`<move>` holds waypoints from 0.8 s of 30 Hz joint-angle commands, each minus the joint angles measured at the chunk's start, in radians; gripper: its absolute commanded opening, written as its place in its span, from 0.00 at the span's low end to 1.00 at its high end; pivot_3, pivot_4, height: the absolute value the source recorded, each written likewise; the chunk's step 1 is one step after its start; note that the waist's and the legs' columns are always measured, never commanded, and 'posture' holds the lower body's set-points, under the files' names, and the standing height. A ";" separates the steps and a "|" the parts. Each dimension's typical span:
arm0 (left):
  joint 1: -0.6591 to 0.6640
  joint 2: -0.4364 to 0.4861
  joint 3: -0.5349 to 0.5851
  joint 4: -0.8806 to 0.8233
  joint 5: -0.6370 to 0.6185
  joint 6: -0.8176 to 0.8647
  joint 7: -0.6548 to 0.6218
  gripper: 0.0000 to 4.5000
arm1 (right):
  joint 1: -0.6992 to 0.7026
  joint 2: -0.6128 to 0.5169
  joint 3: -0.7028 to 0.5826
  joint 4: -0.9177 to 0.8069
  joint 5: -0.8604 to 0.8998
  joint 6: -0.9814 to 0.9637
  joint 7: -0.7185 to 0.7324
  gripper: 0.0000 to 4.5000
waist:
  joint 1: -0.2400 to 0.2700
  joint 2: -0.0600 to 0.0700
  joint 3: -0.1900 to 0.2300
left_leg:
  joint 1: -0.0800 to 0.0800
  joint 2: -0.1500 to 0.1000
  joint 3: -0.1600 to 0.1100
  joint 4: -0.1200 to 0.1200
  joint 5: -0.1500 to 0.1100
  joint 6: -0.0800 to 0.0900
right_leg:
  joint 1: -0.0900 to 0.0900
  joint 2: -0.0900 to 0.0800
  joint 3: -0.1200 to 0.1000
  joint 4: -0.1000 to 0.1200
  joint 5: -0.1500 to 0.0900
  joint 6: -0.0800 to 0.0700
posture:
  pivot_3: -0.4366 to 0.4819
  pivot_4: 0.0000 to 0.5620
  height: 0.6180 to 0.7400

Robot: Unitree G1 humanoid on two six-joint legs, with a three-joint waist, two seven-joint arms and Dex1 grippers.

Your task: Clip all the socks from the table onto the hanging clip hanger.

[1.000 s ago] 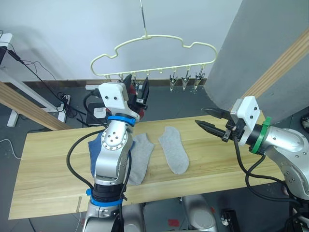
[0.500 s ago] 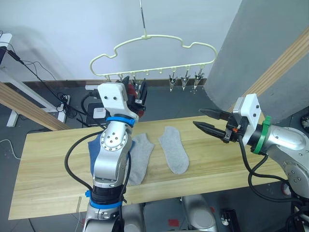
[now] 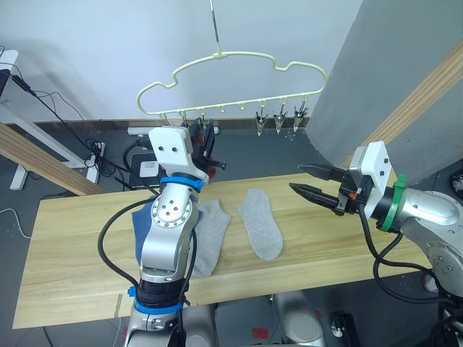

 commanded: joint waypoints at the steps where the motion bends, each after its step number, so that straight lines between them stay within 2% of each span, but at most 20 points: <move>1: 0.012 0.004 -0.004 -0.050 0.013 -0.024 -0.002 0.15 | 0.014 -0.014 -0.012 -0.053 0.003 -0.018 0.004 0.48 | 0.000 0.000 0.000 | 0.000 0.000 0.000 0.000 0.000 0.000 | 0.000 0.000 0.000 0.000 0.000 0.000 | 0.17 0.63 1.00; 12: 0.014 0.004 0.004 -0.045 -0.021 -0.039 -0.032 0.15 | 0.023 -0.017 -0.001 -0.056 0.000 -0.021 0.001 0.48 | 0.000 0.000 0.000 | 0.000 0.000 0.000 0.000 0.000 0.000 | 0.000 0.000 0.000 0.000 0.000 0.000 | 0.17 0.63 1.00; 14: 0.014 0.003 0.008 -0.046 -0.021 -0.027 -0.029 0.31 | 0.024 -0.017 -0.002 -0.056 -0.001 -0.021 0.000 0.48 | 0.000 0.000 0.000 | 0.000 0.000 0.000 0.000 0.000 0.000 | 0.000 0.000 0.000 0.000 0.000 0.000 | 0.17 0.63 1.00; 20: 0.011 0.009 -0.004 -0.053 0.030 -0.014 -0.002 0.67 | 0.025 -0.017 -0.001 -0.055 -0.002 -0.021 -0.001 0.48 | 0.000 0.000 0.000 | 0.000 0.000 0.000 0.000 0.000 0.000 | 0.000 0.000 0.000 0.000 0.000 0.000 | 0.17 0.63 1.00; 24: 0.012 0.006 -0.013 -0.069 0.043 0.009 0.003 0.67 | 0.025 -0.015 -0.003 -0.054 0.000 -0.021 -0.001 0.48 | 0.000 0.000 0.000 | 0.000 0.000 0.000 0.000 0.000 0.000 | 0.000 0.000 0.000 0.000 0.000 0.000 | 0.17 0.63 1.00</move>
